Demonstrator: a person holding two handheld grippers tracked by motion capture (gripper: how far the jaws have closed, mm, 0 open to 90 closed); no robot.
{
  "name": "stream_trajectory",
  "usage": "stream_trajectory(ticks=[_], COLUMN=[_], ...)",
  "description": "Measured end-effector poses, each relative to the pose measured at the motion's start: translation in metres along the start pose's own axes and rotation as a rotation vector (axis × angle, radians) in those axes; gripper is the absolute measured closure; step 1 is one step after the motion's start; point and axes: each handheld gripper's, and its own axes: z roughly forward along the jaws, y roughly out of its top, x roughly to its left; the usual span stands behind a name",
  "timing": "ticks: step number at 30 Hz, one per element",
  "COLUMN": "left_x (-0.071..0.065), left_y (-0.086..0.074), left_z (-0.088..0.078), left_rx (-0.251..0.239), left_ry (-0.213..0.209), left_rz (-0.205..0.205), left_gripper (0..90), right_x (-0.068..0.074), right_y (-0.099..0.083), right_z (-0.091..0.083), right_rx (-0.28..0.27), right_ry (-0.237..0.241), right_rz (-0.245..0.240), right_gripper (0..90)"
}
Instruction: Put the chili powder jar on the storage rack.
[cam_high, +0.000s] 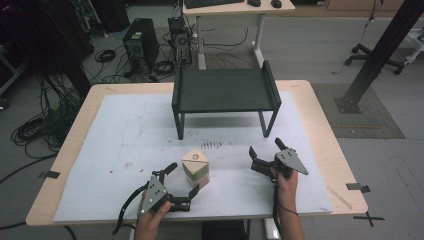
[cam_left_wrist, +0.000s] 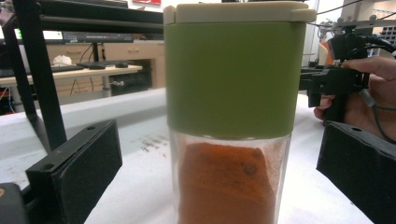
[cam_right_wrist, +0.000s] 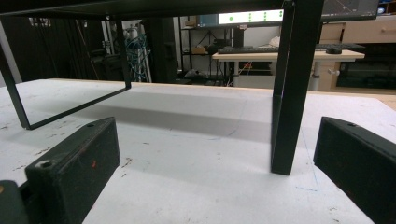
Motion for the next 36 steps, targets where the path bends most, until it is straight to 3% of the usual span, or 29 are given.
stream_trajectory(ticks=[36], left_x=[0.000], left_y=[0.000], left_z=[0.024], left_rx=[0.000], left_ry=[-0.052], left_rz=[-0.007], left_gripper=[0.2], right_x=[-0.001], right_y=[0.000], right_z=[0.000], right_rx=[-0.001], right_ry=[0.004], right_rz=[0.003], right_gripper=[0.1])
